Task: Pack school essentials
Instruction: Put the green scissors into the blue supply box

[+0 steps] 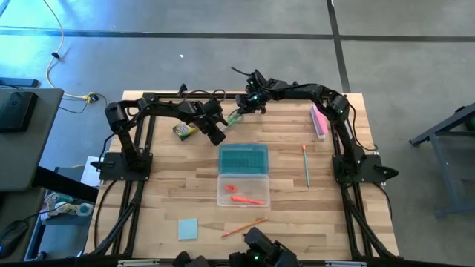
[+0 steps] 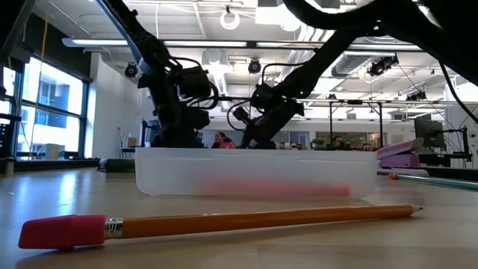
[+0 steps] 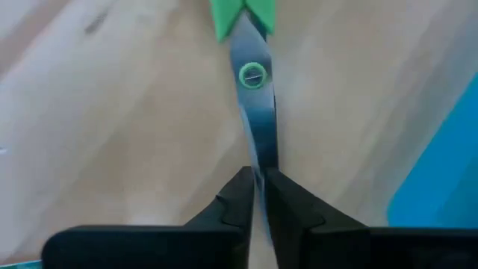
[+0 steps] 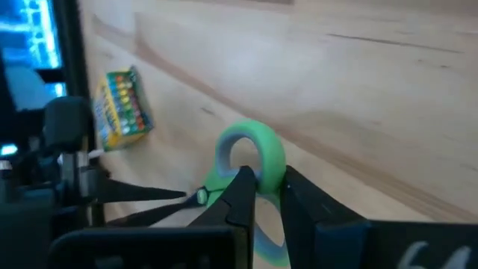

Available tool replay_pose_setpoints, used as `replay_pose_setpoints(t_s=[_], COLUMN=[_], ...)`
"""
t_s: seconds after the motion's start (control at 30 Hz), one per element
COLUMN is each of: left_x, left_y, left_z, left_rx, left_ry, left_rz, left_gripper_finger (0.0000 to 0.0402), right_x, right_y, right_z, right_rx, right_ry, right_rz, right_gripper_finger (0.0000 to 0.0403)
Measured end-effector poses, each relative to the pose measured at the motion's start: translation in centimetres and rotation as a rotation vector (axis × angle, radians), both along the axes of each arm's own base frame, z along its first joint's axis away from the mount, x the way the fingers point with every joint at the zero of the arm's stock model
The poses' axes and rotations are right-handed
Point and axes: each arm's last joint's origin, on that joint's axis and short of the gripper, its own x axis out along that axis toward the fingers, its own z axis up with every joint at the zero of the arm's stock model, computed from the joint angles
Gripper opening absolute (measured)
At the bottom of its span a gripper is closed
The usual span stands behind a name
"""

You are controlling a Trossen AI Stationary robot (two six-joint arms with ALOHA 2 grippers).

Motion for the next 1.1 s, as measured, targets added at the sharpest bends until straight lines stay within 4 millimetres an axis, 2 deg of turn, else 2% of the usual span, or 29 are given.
replay_pose_setpoints(t_s=[0.23, 0.43, 0.83, 1.1], left_x=[0.2, -0.1, -0.8, -0.6], left_y=[1.2, 2.7, 6.1, 6.9], left_z=[1.8, 3.0, 5.8, 6.9], left_rx=[-0.051, -0.09, -0.038, 0.002], left_ry=[-0.013, -0.078, -0.182, -0.222], left_rz=[0.002, 0.013, 0.062, 0.068], left_gripper_finger=[0.0088, 0.0117, 0.011, 0.0099], right_x=[-0.4, -1.7, -5.0, -5.4], right_y=[-0.5, -1.4, -2.8, -2.5], right_z=[0.2, 2.3, 6.9, 7.4], right_rx=[-0.044, -0.125, -0.255, -0.256], right_ry=[-0.034, -0.059, -0.1, -0.092], right_rz=[0.063, 0.09, 0.127, 0.155], right_gripper_finger=[0.0023, 0.0023, 0.002, 0.001])
